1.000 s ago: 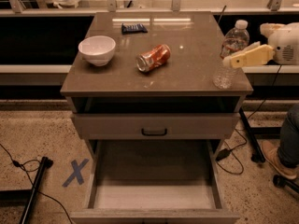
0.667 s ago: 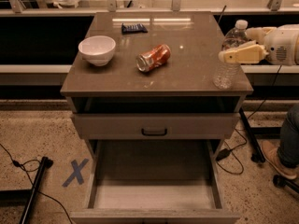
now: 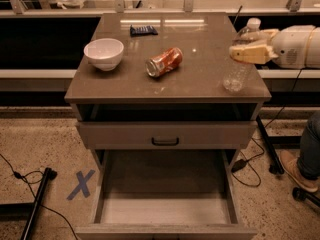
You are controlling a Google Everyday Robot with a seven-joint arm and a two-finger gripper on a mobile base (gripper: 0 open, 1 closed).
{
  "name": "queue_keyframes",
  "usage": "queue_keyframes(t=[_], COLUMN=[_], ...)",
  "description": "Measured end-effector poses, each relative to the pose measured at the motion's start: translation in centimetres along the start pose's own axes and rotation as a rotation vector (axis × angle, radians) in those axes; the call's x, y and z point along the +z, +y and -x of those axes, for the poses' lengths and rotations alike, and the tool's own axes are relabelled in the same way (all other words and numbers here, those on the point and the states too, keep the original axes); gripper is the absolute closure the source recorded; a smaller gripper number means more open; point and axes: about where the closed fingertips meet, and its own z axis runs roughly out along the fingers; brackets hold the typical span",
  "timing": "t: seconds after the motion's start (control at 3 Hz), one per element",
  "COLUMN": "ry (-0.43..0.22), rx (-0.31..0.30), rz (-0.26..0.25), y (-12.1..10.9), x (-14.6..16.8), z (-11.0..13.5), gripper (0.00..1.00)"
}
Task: Place water bottle into middle drawer
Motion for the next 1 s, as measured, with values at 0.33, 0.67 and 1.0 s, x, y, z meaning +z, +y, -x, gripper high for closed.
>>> queue_keyframes(t=[0.33, 0.67, 1.0], ry=[-0.073, -0.06, -0.018], rx=[-0.072, -0.168, -0.162], rz=[0.08, 0.17, 0.267], y=[1.8, 6.3, 11.4], x=[-2.5, -5.1, -5.4], z=[2.4, 2.9, -0.1], gripper=[1.0, 1.0, 1.0])
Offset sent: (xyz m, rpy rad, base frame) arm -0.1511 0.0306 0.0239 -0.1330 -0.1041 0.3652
